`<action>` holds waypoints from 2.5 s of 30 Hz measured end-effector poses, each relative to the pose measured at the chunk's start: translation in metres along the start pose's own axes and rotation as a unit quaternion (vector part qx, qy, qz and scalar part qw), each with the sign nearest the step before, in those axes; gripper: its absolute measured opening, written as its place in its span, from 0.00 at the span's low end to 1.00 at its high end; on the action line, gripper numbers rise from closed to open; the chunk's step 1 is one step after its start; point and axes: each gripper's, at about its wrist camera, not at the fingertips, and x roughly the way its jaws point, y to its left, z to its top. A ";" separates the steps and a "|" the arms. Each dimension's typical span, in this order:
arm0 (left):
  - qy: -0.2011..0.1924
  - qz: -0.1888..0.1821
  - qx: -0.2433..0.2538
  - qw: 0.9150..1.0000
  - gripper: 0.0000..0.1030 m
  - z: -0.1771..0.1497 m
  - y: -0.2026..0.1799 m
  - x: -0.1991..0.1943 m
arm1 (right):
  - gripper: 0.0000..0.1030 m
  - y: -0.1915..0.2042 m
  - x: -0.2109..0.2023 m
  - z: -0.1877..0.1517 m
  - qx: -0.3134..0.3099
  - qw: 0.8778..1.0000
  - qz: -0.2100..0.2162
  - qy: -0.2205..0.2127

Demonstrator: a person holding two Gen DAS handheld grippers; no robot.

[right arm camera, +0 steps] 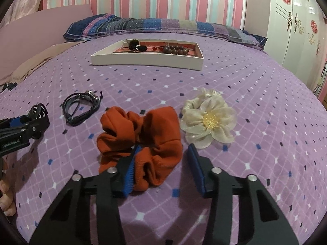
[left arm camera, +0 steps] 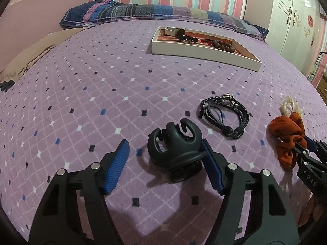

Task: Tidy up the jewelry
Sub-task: 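Grasp the black claw clip with the left tool while the right tool grasps the orange scrunchie, then carry the claw clip with the left tool while the right tool carries the orange scrunchie into the tray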

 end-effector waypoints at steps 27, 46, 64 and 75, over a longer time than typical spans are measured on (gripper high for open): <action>-0.010 -0.009 -0.010 1.000 0.44 0.003 0.001 -0.007 | 0.17 0.007 -0.022 0.018 -0.011 0.999 0.015 -0.044; -0.047 -0.008 0.012 0.999 0.44 0.025 -0.016 -0.026 | 0.17 0.002 -0.027 0.038 -0.002 0.998 0.021 -0.067; -0.067 -0.021 0.018 0.997 0.44 0.095 -0.026 0.000 | 0.17 -0.008 0.005 0.100 0.027 0.995 0.022 -0.090; -0.081 -0.025 0.018 0.996 0.44 0.189 -0.039 0.058 | 0.17 -0.009 0.069 0.183 0.064 0.992 0.027 -0.102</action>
